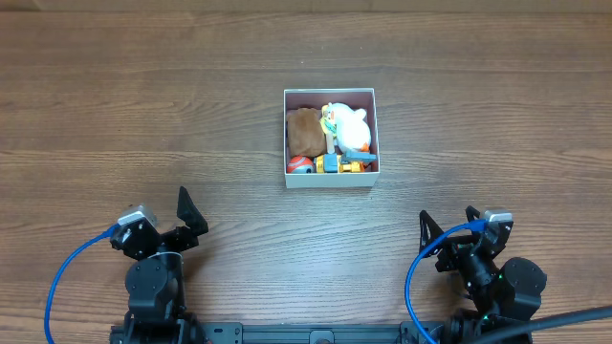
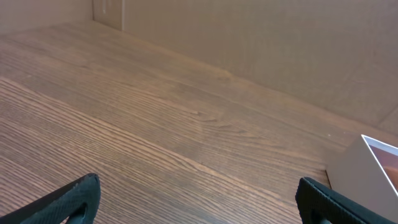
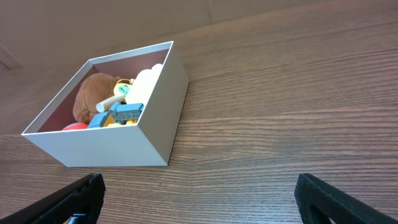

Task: Pack container

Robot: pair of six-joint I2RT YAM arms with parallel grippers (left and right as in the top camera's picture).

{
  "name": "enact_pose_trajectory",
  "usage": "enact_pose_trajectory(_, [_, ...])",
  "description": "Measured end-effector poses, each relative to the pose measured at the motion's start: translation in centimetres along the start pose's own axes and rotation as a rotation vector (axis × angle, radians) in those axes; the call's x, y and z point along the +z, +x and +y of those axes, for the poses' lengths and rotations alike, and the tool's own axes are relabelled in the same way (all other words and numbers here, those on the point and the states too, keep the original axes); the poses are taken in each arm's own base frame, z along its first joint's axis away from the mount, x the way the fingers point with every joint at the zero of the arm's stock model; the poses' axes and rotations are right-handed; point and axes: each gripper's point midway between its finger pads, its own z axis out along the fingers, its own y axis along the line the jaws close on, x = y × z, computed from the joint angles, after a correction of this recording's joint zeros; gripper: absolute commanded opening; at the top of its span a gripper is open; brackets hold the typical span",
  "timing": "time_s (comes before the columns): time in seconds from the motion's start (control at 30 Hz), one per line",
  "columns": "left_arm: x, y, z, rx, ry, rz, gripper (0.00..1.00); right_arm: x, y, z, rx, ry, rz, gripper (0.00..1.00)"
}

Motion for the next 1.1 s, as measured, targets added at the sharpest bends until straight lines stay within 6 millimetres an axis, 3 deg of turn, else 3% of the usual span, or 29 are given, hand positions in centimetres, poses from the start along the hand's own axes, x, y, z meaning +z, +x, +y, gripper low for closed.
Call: enact_pose_trajectory(1.1, [-0.01, -0.12, -0.30, -0.006, 0.017, -0.005, 1.00, 0.00, 0.00, 0.00, 0.000, 0.000, 0.000, 1.00])
